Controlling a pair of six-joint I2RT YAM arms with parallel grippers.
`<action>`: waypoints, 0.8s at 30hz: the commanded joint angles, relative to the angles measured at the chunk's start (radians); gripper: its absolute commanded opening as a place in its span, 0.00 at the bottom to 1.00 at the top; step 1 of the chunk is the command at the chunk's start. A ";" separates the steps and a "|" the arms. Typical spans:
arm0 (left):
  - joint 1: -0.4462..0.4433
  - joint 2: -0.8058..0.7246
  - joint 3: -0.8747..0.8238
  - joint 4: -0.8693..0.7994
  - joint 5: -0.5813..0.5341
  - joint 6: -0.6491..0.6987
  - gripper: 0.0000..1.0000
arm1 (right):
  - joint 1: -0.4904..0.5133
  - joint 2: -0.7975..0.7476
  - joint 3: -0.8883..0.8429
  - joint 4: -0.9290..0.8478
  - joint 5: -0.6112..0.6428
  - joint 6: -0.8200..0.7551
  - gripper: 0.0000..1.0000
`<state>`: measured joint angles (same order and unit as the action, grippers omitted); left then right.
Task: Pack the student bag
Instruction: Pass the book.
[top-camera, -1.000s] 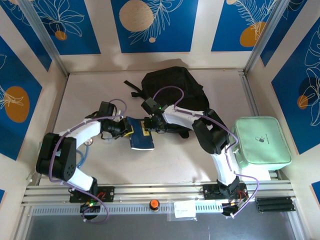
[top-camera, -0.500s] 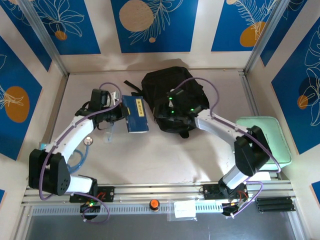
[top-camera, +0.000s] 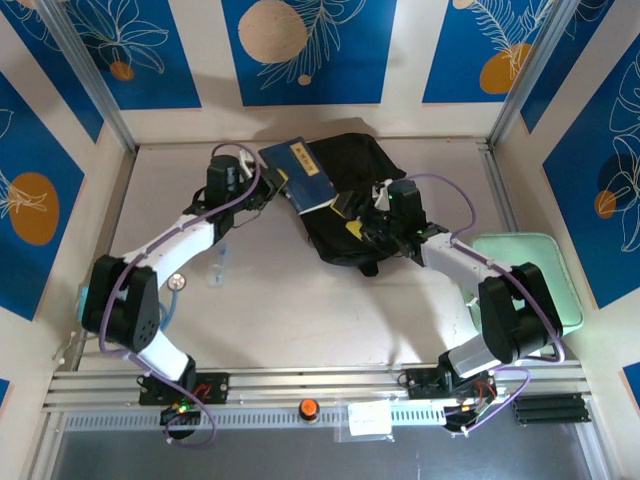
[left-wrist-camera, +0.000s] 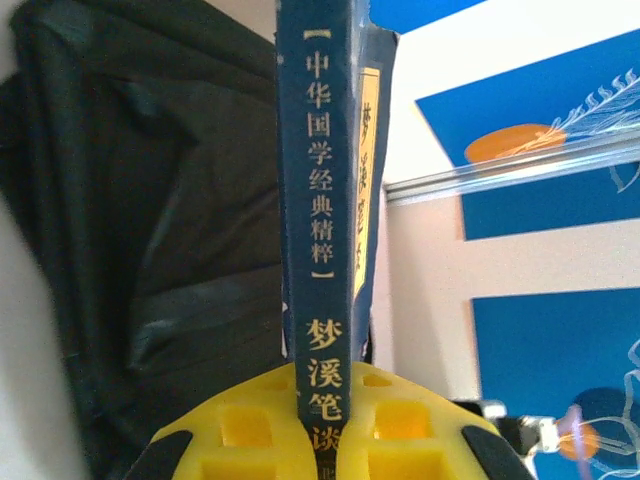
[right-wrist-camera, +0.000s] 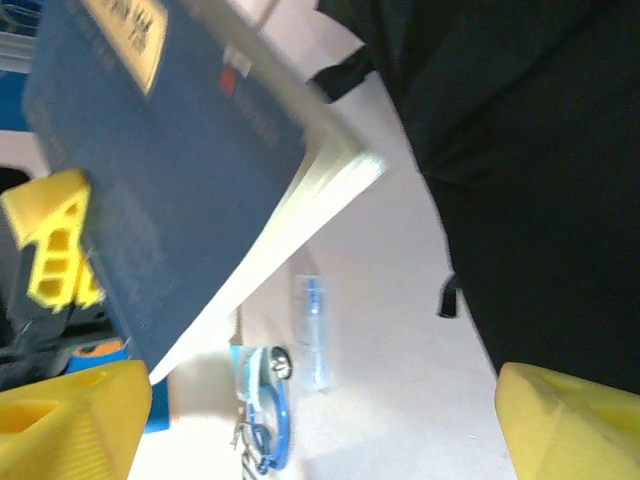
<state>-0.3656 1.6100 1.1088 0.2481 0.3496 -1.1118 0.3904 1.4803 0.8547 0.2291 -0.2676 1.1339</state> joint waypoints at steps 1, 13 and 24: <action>-0.033 0.050 0.071 0.195 -0.039 -0.160 0.00 | -0.011 -0.031 -0.015 0.158 -0.047 0.144 0.91; -0.072 0.083 0.063 0.285 -0.033 -0.280 0.00 | -0.039 0.073 -0.042 0.437 -0.025 0.394 0.90; -0.100 0.051 -0.010 0.357 -0.074 -0.354 0.00 | -0.027 0.212 0.013 0.644 -0.018 0.449 0.74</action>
<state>-0.4484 1.7031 1.1091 0.5152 0.2935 -1.4399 0.3565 1.6650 0.8345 0.7734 -0.2924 1.5536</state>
